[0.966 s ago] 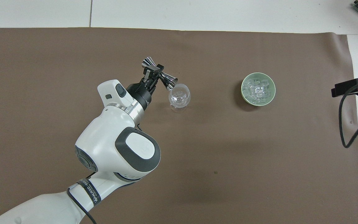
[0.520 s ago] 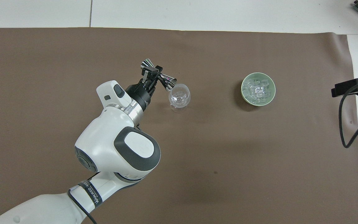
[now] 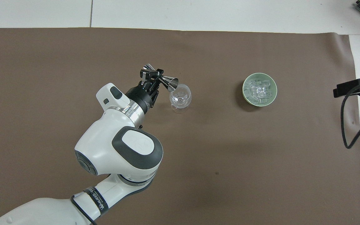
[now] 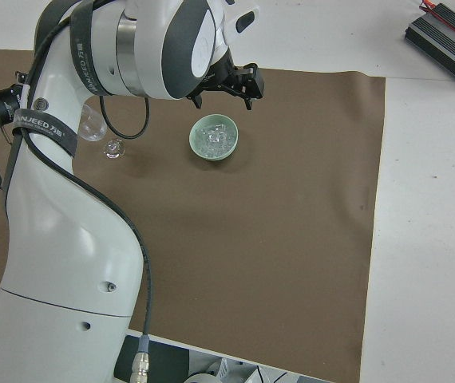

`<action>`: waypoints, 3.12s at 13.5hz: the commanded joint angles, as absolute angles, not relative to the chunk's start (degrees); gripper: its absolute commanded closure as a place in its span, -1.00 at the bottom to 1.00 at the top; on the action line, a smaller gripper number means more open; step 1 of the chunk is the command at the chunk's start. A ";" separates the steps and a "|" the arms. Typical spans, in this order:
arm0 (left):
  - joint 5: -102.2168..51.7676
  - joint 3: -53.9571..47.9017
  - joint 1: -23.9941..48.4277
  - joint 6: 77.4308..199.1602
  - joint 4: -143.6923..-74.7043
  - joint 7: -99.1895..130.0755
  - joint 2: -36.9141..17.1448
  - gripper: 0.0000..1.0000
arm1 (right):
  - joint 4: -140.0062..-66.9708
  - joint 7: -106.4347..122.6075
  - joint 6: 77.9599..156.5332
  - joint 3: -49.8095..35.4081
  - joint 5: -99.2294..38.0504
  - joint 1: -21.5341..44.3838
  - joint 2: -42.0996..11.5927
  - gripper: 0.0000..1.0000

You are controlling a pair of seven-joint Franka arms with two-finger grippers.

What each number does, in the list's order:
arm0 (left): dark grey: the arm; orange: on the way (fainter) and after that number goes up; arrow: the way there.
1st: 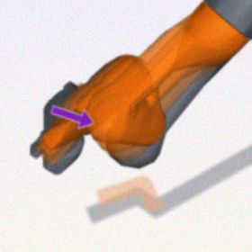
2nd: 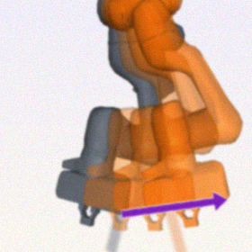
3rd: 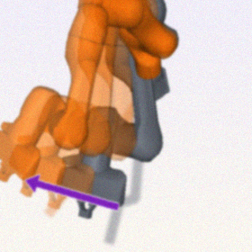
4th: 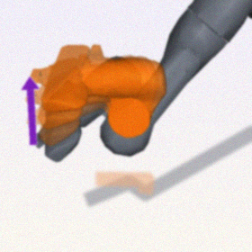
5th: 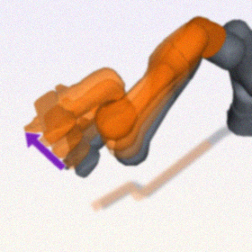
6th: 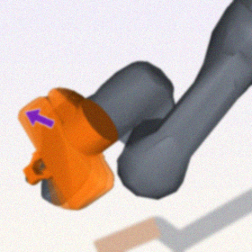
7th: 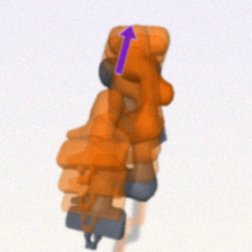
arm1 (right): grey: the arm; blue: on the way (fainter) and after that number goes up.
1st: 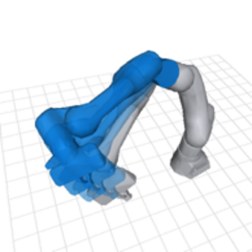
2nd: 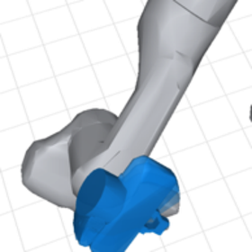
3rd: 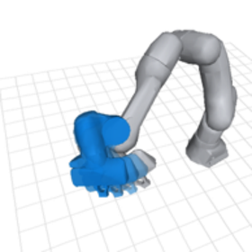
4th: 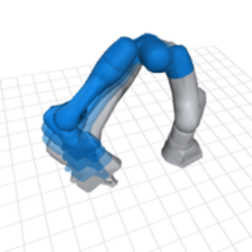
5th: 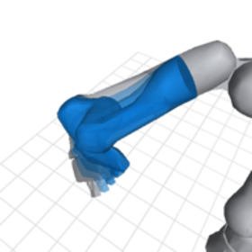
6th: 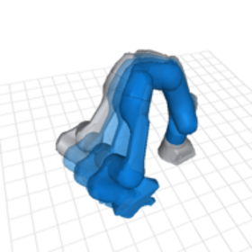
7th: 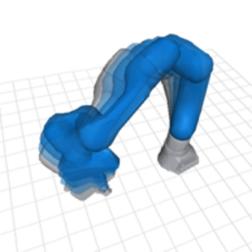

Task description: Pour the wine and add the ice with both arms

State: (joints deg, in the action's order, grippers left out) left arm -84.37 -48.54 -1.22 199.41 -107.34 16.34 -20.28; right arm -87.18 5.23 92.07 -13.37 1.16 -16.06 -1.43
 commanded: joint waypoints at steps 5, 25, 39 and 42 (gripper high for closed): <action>-89.82 -49.57 -3.77 193.99 -105.47 15.73 -20.30 1.00 | -88.76 3.45 92.37 -13.54 0.26 -16.35 -0.53 -1.00; -89.39 -43.79 -14.50 162.72 -106.34 23.45 -16.09 1.00 | -106.60 -12.13 126.12 -13.62 7.99 -6.50 -15.56 -1.00; -72.33 -31.21 -14.33 138.36 -107.23 49.38 -12.48 1.00 | -107.23 -14.50 132.98 -13.62 10.55 -6.33 -20.48 -0.59; -67.61 -27.52 -14.33 131.68 -105.83 56.93 -12.57 1.00 | -107.14 -14.50 132.98 -13.62 10.55 -6.33 -20.57 -0.32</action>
State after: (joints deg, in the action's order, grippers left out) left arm -70.99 -29.62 -14.08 136.49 -106.43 51.39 -13.68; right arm -107.25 -12.65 132.05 -13.13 8.86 -5.78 -20.30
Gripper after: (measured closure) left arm 0.780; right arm 0.264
